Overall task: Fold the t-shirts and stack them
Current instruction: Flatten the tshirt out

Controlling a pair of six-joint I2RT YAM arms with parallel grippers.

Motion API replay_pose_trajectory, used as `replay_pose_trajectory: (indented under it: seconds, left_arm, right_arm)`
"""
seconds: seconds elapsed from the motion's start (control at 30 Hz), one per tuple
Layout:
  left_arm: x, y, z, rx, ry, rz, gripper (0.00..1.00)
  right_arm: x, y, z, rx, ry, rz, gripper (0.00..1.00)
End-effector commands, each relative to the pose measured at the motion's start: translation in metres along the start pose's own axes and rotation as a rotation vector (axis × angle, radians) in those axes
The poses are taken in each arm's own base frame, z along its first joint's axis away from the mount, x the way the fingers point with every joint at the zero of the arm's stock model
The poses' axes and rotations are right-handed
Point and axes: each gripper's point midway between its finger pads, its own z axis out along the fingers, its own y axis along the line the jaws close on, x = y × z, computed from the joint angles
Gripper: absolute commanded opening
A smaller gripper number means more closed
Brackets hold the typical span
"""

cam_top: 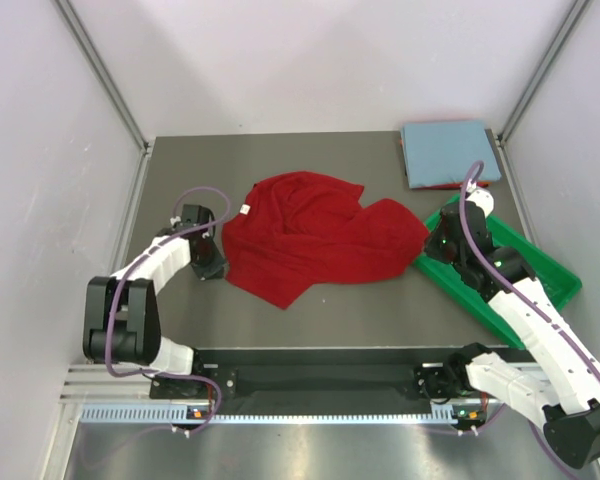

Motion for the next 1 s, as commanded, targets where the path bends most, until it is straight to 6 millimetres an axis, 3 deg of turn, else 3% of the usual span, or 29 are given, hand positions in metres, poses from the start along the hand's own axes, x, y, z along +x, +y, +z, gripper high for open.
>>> replay_pose_trajectory:
  seconds: [0.0, 0.13, 0.23, 0.3, 0.37, 0.4, 0.53, 0.63, 0.77, 0.83, 0.97]
  left_arm:
    - [-0.030, -0.004, -0.045, -0.016, -0.120, -0.011, 0.00]
    - [-0.064, -0.013, -0.093, 0.012, -0.276, -0.030, 0.00]
    - [-0.076, -0.019, -0.113, 0.043, -0.334, -0.024, 0.00]
    - [-0.076, -0.026, -0.112, 0.083, -0.330, 0.025, 0.00]
    - [-0.066, -0.030, -0.098, 0.119, -0.291, 0.067, 0.10]
    - [-0.058, -0.036, -0.092, 0.159, -0.256, 0.086, 0.26]
    - [-0.031, -0.038, -0.062, 0.217, -0.164, 0.128, 0.41]
    - [-0.022, -0.022, -0.042, 0.134, -0.121, 0.121, 0.43]
    - [-0.007, -0.024, -0.023, 0.157, -0.044, 0.096, 0.42]
    - [-0.001, -0.011, -0.010, 0.098, -0.036, 0.096, 0.41]
    - [0.008, -0.008, 0.004, 0.106, -0.030, 0.092, 0.41]
  right_arm:
    - [-0.019, 0.011, -0.008, -0.038, -0.038, -0.018, 0.00]
    - [-0.023, 0.020, -0.014, -0.108, -0.055, -0.071, 0.00]
    - [-0.025, 0.028, -0.019, -0.154, -0.061, -0.070, 0.00]
    - [-0.024, 0.030, -0.019, -0.164, -0.052, -0.068, 0.00]
    - [-0.022, 0.029, -0.018, -0.161, -0.043, -0.060, 0.00]
    - [-0.021, 0.029, -0.017, -0.158, -0.042, -0.058, 0.00]
    - [-0.018, 0.027, -0.015, -0.152, -0.039, -0.042, 0.00]
    - [-0.017, 0.028, -0.015, -0.160, -0.039, -0.043, 0.00]
    - [-0.018, 0.031, -0.016, -0.181, -0.041, -0.046, 0.00]
    - [-0.018, 0.034, -0.016, -0.190, -0.038, -0.041, 0.00]
    - [-0.017, 0.039, -0.015, -0.212, -0.027, -0.044, 0.00]
